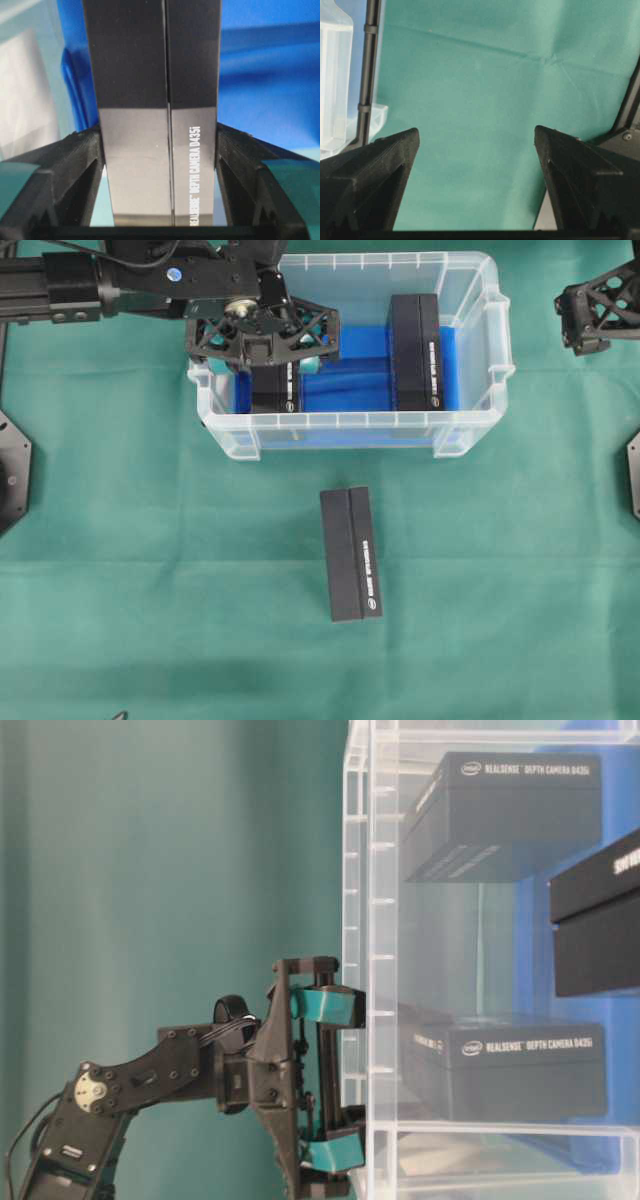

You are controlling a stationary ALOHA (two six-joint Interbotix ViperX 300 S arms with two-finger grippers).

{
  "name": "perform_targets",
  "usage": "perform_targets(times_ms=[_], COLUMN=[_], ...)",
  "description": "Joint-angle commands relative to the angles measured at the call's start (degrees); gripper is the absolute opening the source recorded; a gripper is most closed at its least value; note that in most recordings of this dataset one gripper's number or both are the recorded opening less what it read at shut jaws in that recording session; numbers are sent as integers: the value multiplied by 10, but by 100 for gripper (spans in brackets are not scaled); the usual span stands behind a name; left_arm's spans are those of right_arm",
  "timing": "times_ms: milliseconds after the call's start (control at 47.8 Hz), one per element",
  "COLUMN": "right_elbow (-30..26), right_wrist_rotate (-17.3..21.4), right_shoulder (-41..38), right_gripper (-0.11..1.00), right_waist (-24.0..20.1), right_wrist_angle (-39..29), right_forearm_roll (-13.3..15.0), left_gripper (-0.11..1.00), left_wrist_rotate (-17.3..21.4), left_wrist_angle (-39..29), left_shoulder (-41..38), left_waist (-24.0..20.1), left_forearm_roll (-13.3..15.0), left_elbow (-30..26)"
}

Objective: Take out the box from the case.
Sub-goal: 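Close the left gripper on the box and lift it up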

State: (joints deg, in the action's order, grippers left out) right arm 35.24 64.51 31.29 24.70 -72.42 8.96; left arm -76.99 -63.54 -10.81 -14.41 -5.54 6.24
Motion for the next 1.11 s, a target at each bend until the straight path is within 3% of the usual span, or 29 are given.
perform_targets(times_ms=[0,1087], right_elbow=[-5,2], right_wrist_rotate=[-1,-2], right_shoulder=[6,22], right_gripper=[90,90], right_waist=[-1,-1], right_wrist_angle=[4,23], right_forearm_roll=[2,4], left_gripper=[60,60], left_wrist_rotate=[-3,-6], left_wrist_angle=[-16,-311], left_shoulder=[33,39], left_waist=[9,33], left_forearm_roll=[3,2], left_elbow=[-24,-348])
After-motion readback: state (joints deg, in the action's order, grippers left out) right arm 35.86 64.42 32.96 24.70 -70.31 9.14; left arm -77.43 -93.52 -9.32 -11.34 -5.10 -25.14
